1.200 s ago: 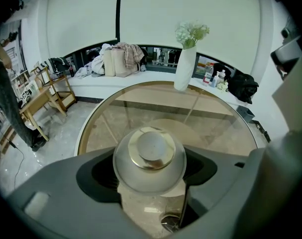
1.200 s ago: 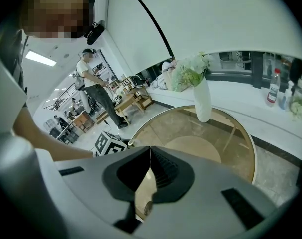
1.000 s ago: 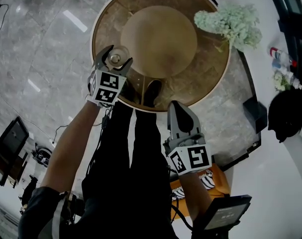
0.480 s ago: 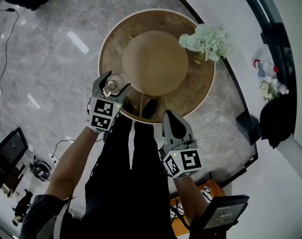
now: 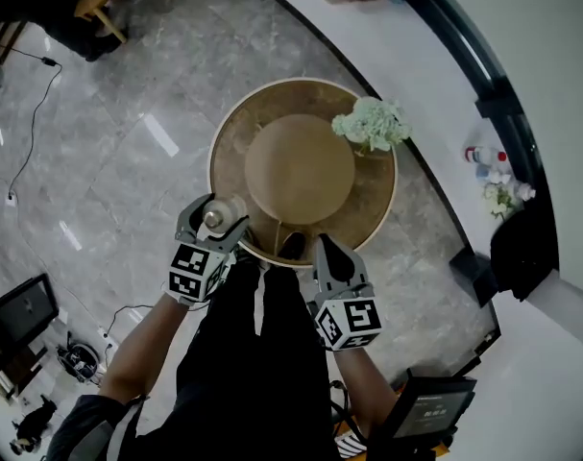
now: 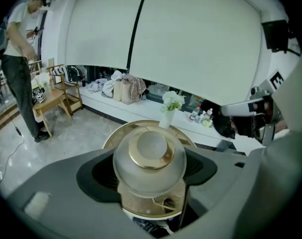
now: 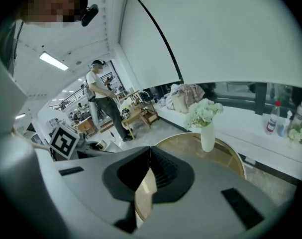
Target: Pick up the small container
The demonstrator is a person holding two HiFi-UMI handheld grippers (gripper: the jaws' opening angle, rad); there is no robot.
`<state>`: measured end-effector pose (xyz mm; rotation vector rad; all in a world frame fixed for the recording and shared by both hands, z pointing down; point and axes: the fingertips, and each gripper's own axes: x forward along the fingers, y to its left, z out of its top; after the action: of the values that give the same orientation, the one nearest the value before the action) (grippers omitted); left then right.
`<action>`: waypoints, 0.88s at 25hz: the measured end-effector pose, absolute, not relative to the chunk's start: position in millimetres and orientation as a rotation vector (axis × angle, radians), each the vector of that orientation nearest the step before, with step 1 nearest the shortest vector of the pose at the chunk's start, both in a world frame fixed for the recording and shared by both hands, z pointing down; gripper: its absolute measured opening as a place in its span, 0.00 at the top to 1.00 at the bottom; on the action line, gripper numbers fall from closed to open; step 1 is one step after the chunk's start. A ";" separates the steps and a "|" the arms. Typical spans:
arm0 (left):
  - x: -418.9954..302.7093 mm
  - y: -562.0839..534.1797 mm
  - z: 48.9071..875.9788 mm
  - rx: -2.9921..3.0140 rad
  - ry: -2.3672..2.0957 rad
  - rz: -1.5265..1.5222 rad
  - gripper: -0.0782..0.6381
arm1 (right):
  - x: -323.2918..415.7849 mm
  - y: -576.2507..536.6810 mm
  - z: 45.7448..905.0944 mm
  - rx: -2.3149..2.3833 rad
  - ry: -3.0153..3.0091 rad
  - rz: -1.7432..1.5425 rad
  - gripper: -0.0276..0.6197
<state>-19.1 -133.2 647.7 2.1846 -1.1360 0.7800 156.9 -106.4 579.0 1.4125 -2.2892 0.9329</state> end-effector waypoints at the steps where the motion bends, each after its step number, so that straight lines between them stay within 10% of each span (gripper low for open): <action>1: -18.9 -128.0 640.5 2.171 -1.128 0.763 0.42 | 156.0 -103.5 575.7 1.398 -2.291 0.928 0.95; 22: -21.4 -56.8 502.7 2.253 -1.067 0.655 0.42 | 149.7 -72.9 474.5 1.462 -2.368 0.843 0.95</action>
<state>-21.4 -56.8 502.7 2.2526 -1.0668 0.6549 149.7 -72.9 474.5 1.4619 -2.3678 0.8426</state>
